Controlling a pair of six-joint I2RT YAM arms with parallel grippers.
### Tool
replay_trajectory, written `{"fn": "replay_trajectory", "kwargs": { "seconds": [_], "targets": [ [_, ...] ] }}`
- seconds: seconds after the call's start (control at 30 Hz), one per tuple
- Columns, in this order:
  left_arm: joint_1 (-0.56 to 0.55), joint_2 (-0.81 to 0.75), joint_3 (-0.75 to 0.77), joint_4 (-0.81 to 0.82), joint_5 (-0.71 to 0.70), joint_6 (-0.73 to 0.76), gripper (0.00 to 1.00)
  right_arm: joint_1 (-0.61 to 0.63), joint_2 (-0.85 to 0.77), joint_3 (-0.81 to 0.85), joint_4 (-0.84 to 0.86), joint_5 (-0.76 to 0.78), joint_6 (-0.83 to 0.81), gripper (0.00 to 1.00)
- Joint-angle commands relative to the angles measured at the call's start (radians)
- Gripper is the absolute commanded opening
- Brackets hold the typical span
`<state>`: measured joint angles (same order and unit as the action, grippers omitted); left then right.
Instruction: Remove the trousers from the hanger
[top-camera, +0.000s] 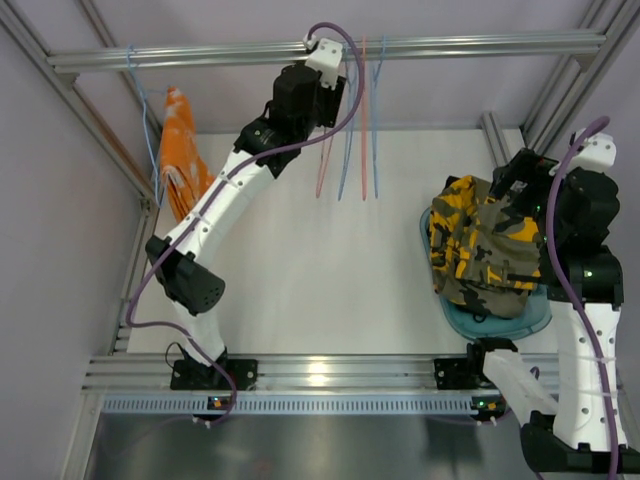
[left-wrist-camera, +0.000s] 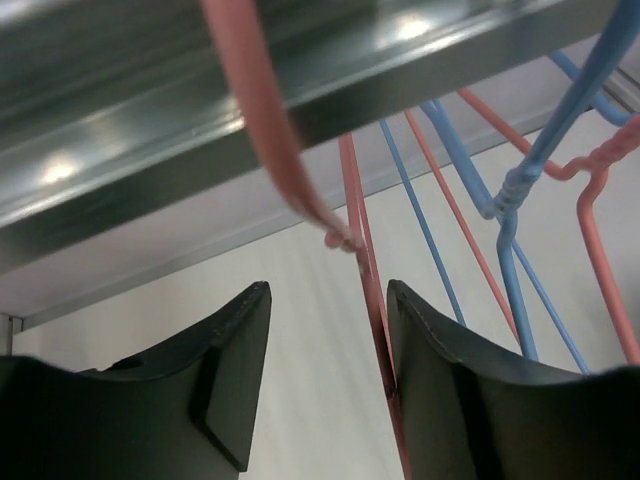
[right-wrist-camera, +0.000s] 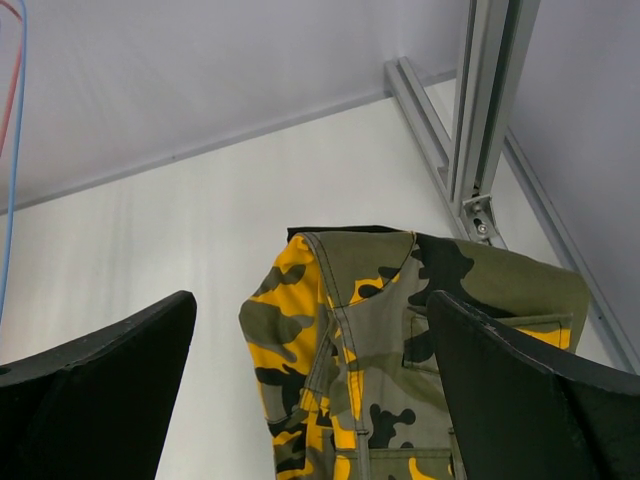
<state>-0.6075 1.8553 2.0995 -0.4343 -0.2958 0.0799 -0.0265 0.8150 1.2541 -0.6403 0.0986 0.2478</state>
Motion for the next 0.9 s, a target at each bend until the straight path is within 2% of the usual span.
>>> {"fn": "replay_trajectory", "kwargs": {
  "seconds": [0.0, 0.2, 0.3, 0.33, 0.5, 0.57, 0.67, 0.7, 0.77, 0.8, 0.87],
  "targets": [
    [0.002, -0.105, -0.033, 0.031, -0.017, 0.003, 0.57, 0.002, -0.013, -0.01, 0.007, -0.013, 0.008, 1.0],
    [0.002, -0.257, -0.18, 0.031, -0.005, 0.018, 0.74, 0.002, -0.013, -0.016, 0.018, -0.025, 0.007, 0.99],
    [0.002, -0.362, -0.301, 0.031, 0.045, 0.015, 0.89, 0.002, -0.01, -0.024, 0.027, -0.031, 0.001, 0.99],
    [0.002, -0.423, -0.327, 0.031, 0.064, 0.012, 0.98, 0.002, -0.011, -0.025, 0.028, -0.033, -0.004, 1.0],
    [0.018, -0.593, -0.462, 0.014, 0.17, -0.06, 0.99, 0.002, -0.007, -0.056, 0.045, -0.043, -0.073, 0.99],
    [0.052, -0.631, -0.467, -0.052, 0.243, -0.075, 0.99, 0.002, -0.011, -0.068, 0.053, -0.088, -0.126, 1.0],
    [0.15, -0.657, -0.479, -0.147, 0.291, -0.114, 0.99, 0.002, -0.011, -0.078, 0.034, -0.21, -0.223, 0.99],
    [0.176, -0.68, -0.493, -0.165, 0.347, -0.123, 0.99, 0.002, -0.01, -0.09, 0.03, -0.258, -0.234, 0.99],
    [0.247, -0.706, -0.547, -0.214, 0.465, -0.14, 0.98, 0.002, -0.013, -0.107, 0.016, -0.322, -0.292, 0.99],
    [0.299, -0.758, -0.611, -0.219, 0.498, -0.153, 0.98, 0.002, -0.013, -0.119, 0.004, -0.347, -0.3, 0.99],
    [0.336, -0.809, -0.679, -0.23, 0.514, -0.147, 0.99, 0.002, -0.011, -0.139, -0.013, -0.437, -0.329, 0.99]
  ]
}}
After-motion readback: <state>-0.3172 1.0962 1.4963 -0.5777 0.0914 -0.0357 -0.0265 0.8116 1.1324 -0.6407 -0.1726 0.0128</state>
